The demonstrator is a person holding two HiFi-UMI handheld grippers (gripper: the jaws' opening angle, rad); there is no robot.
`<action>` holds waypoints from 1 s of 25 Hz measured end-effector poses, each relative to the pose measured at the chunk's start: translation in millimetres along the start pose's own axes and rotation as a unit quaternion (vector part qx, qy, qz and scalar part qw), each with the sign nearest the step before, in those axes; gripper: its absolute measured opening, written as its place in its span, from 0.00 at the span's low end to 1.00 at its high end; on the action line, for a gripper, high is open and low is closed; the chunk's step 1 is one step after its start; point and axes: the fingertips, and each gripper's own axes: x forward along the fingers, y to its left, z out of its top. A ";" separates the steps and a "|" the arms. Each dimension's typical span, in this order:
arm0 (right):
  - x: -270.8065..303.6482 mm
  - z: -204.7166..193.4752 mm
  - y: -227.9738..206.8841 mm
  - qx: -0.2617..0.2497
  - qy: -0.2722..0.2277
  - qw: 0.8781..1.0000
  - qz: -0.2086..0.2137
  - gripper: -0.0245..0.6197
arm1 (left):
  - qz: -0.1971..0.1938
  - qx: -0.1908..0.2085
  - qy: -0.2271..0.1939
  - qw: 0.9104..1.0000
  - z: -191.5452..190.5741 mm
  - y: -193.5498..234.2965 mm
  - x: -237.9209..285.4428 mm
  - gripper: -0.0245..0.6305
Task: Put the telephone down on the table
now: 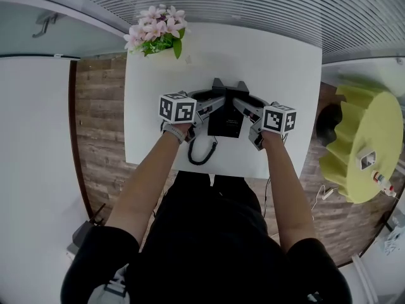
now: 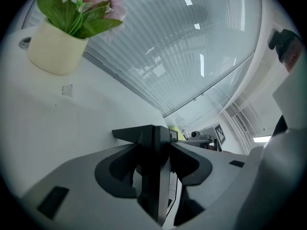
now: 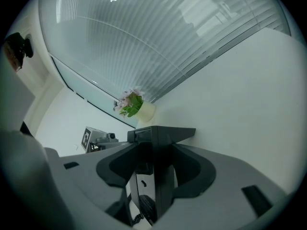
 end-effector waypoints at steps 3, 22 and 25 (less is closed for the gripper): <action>0.9 0.0 -0.2 -0.002 0.001 1.000 0.001 0.39 | -0.004 -0.001 -0.012 1.000 0.8 1.0 0.3 0.36; -98.1 34.7 141.9 -0.296 -0.155 0.942 -0.027 0.40 | 0.084 0.241 -0.131 0.958 39.5 -110.3 -94.3 0.42; -114.8 32.5 185.7 -0.336 -0.178 0.925 -0.014 0.39 | 0.081 0.294 -0.154 0.940 42.1 -153.1 -116.0 0.41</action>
